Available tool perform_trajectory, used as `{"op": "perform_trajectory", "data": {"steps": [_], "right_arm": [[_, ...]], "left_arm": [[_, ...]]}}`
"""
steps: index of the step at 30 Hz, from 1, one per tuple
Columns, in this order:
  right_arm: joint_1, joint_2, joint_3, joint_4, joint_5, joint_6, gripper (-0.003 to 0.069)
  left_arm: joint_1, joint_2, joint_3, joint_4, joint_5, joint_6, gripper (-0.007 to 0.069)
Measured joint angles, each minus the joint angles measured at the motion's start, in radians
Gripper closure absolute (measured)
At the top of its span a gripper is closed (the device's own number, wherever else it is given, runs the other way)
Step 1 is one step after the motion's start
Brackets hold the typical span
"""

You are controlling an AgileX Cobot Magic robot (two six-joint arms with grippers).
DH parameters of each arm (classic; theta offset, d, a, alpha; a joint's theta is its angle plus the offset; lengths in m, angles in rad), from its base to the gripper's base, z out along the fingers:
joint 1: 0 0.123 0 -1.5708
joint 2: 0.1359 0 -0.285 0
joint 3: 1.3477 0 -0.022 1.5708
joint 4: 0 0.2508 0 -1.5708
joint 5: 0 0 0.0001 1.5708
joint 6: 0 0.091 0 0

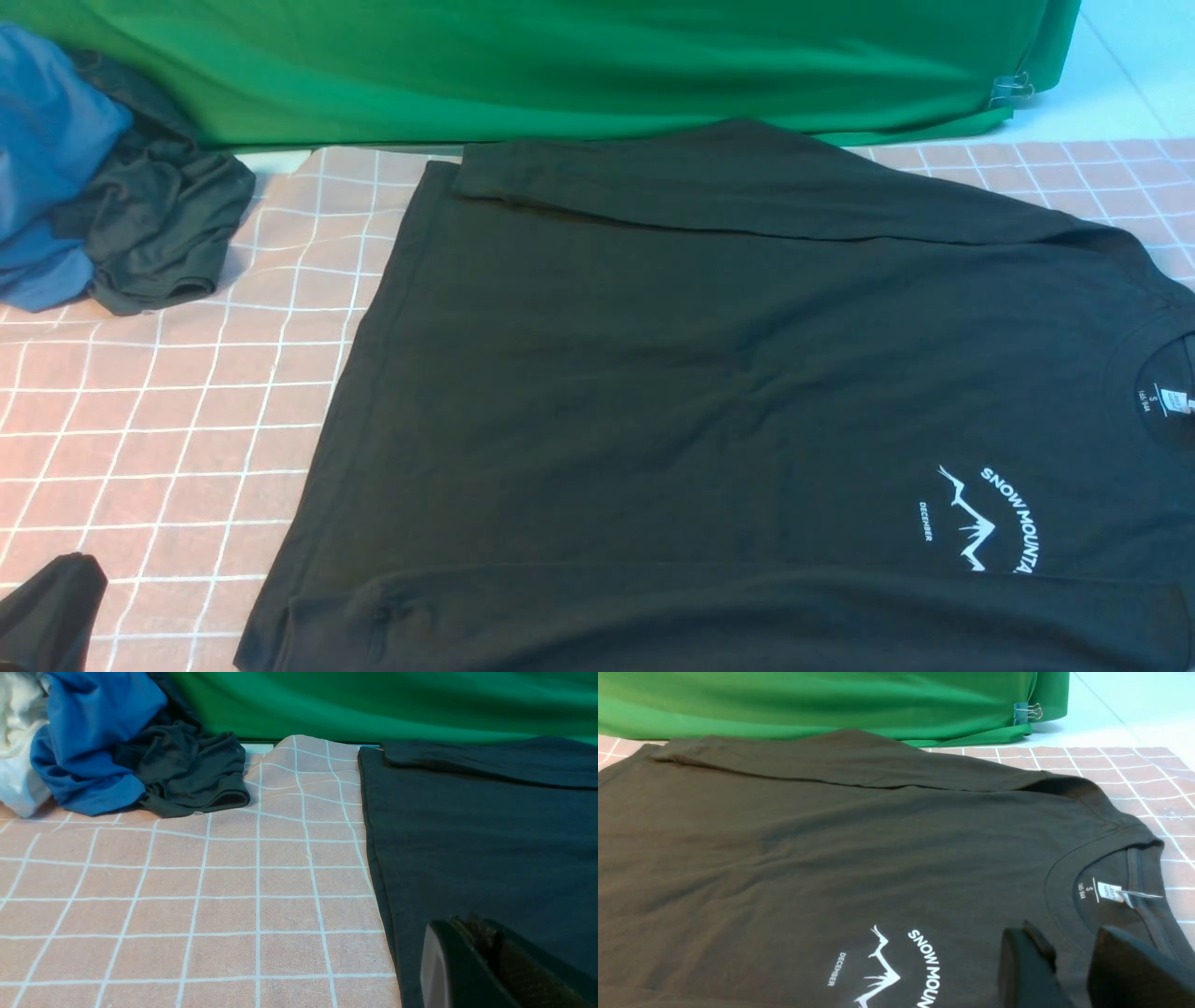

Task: Fold a long-sleeved shirt over a pink coffee tablecloth.
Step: 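Grasp the left edge of the dark T-shirt lying flat on the table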

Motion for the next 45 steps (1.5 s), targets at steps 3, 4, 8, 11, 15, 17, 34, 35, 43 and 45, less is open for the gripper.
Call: {"op": "perform_trajectory", "data": {"steps": [3, 4, 8, 11, 15, 17, 34, 35, 43, 45], "right_arm": [[0.0, 0.0, 0.0, 0.0, -0.003, 0.0, 0.0412], [0.0, 0.0, 0.0, 0.0, -0.006, 0.0, 0.0412], [0.0, 0.0, 0.0, 0.036, -0.064, 0.064, 0.0412], [0.0, 0.0, 0.0, 0.108, -0.147, 0.231, 0.0412], [0.0, 0.0, 0.0, 0.14, -0.23, 0.46, 0.0412], [0.0, 0.0, 0.0, 0.143, -0.255, 0.474, 0.0415], [0.022, 0.236, -0.447, 0.119, 0.067, 0.132, 0.0615], [0.022, 0.29, -0.487, 0.116, 0.117, 0.096, 0.0617], [0.022, 0.749, -0.749, 0.104, 0.581, -0.093, 0.0619], [0.022, 0.829, -0.766, 0.105, 0.625, -0.117, 0.0619]], "left_arm": [[0.0, 0.0, 0.0, -0.017, -0.039, -0.018, 0.0592], [0.0, 0.0, 0.0, -0.058, -0.068, -0.045, 0.0592], [0.0, 0.0, 0.0, -0.358, -0.207, -0.247, 0.0592], [0.0, 0.0, 0.0, -0.467, -0.297, -0.333, 0.0592], [0.0, 0.0, 0.0, -0.524, -0.43, -0.422, 0.0592], [0.0, 0.0, 0.0, -0.528, -0.494, -0.464, 0.0592], [0.001, 0.573, -0.727, 0.034, 0.448, -0.525, 0.0592], [0.001, 0.642, -0.757, 0.045, 0.532, -0.498, 0.0592], [-0.05, 1.046, -0.785, -0.138, 0.77, -0.211, 0.0612], [-0.131, 1.092, -0.767, -0.096, 0.753, -0.217, 0.0612]]}}
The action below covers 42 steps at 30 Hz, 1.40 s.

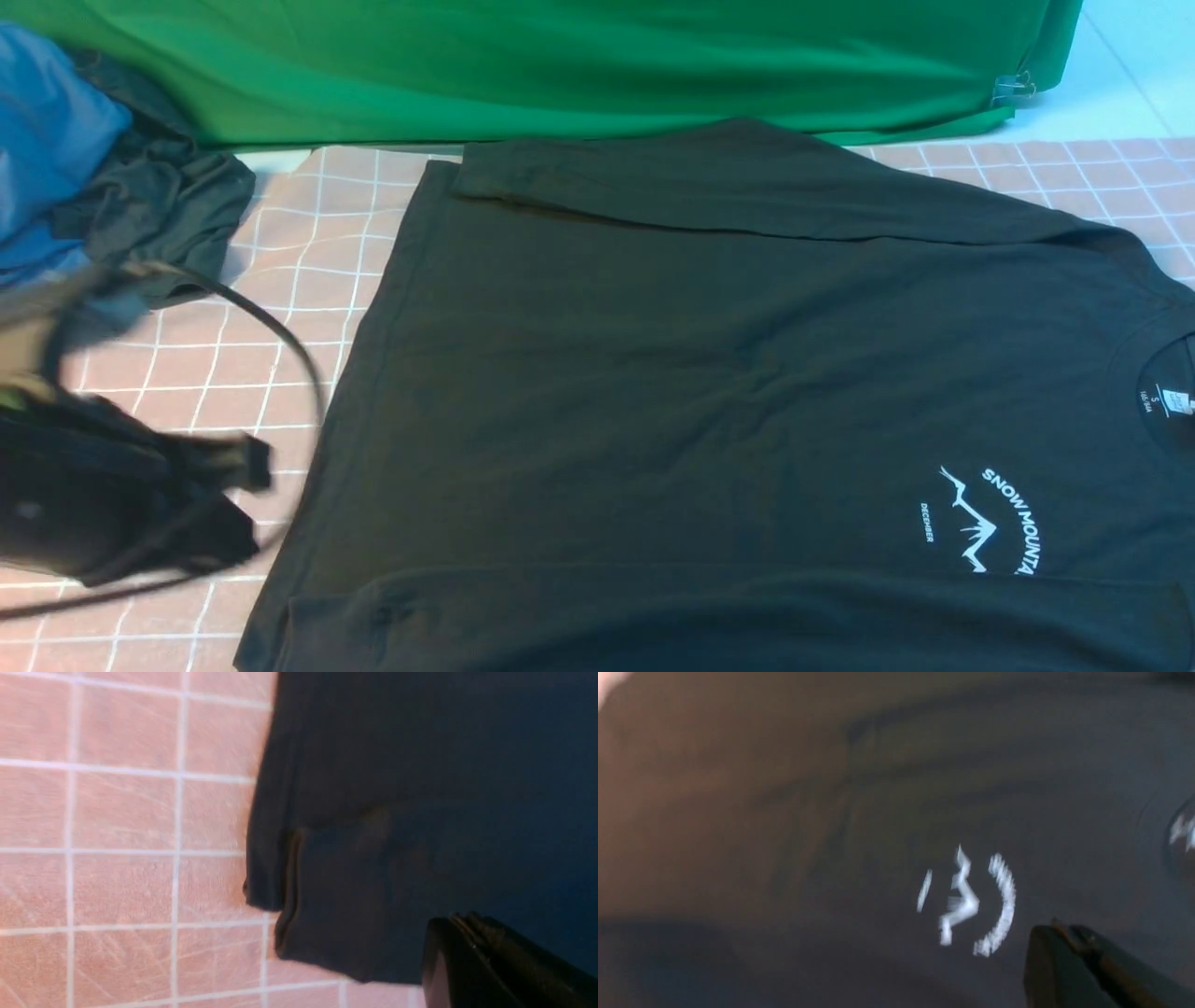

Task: Fold a long-sleeved shirt over a pink coffee tablecloth.
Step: 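Grasp the left edge of the dark T-shirt lying flat on the table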

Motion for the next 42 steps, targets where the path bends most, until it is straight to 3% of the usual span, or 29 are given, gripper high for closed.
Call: {"op": "perform_trajectory", "data": {"steps": [6, 12, 22, 27, 31, 35, 38, 42], "right_arm": [[0.0, 0.133, -0.003, 0.047, 0.036, -0.102, 0.0617], [0.0, 0.15, -0.003, 0.073, 0.01, -0.13, 0.0616], [0.0, 0.154, -0.003, 0.078, -0.002, -0.136, 0.0613], [0.0, 0.154, -0.003, 0.078, -0.003, -0.14, 0.0613], [0.0, 0.154, -0.003, 0.079, -0.005, -0.142, 0.0613], [0.0, 0.154, -0.003, 0.079, -0.007, -0.143, 0.0608], [0.0, 0.154, -0.003, 0.079, -0.007, -0.148, 0.0607], [0.0, 0.154, -0.003, 0.079, -0.007, -0.156, 0.0606]], "left_arm": [[-0.231, 0.091, 0.021, 0.218, -0.057, -0.158, 0.0612], [-0.291, 0.161, 0.021, 0.282, -0.163, -0.206, 0.0566], [-0.291, 0.349, 0.021, 0.399, -0.207, -0.224, 0.0132], [-0.291, 0.423, 0.021, 0.407, -0.263, -0.224, 0.0046], [-0.291, 0.462, 0.021, 0.411, -0.281, -0.225, 0.0057], [-0.294, 0.486, 0.016, 0.402, -0.285, -0.226, 0.0125], [-0.295, 0.502, 0.007, 0.366, -0.276, -0.227, 0.0261], [-0.297, 0.504, -0.005, 0.336, -0.242, -0.226, 0.053]]}}
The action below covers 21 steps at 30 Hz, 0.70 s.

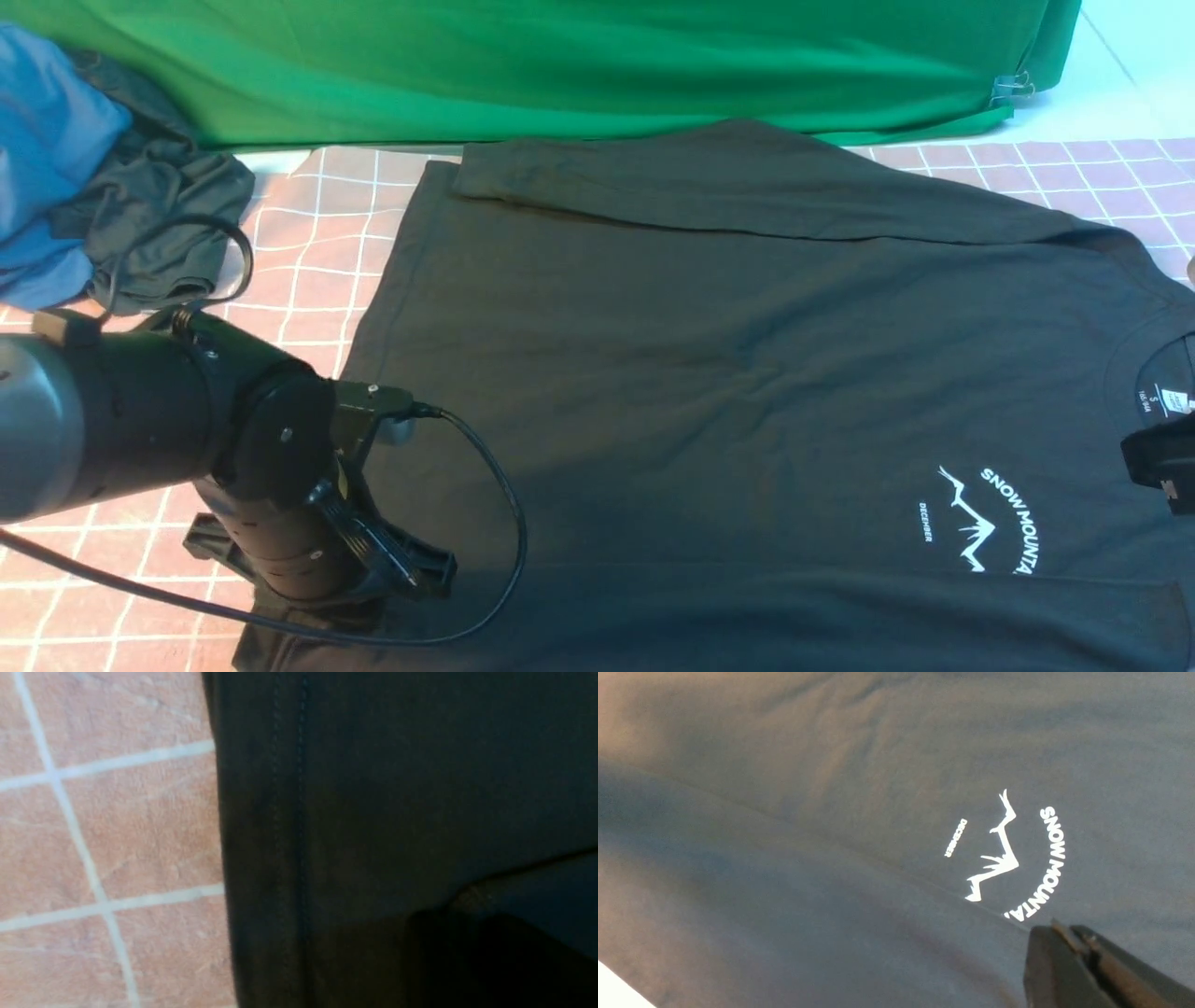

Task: Fold a long-sleeved shirt over a pink coffee tablecloth.
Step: 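Grasp the left edge of the dark T-shirt lying flat on the table, then fold the left side of the black T-shirt inward over its body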

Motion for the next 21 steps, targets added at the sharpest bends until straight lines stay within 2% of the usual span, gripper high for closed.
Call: {"op": "perform_trajectory", "data": {"steps": [2, 4, 15, 21], "right_arm": [[0.0, 0.0, 0.0, 0.002, 0.0, 0.0, 0.0603], [0.0, 0.0, 0.0, 0.009, -0.001, 0.0, 0.0602], [0.0, 0.0, 0.0, 0.015, -0.003, -0.001, 0.0589], [0.0, 0.0, 0.0, 0.017, -0.005, -0.001, 0.0589]], "left_arm": [[0.0, -0.004, -0.011, 0.005, 0.035, 0.0, 0.0573], [0.0, -0.016, -0.019, 0.007, 0.09, 0.001, 0.0579], [0.0, -0.212, -0.202, -0.105, 0.221, 0.001, 0.0579], [0.001, -0.185, -0.345, -0.081, 0.239, 0.001, 0.0579]]}}
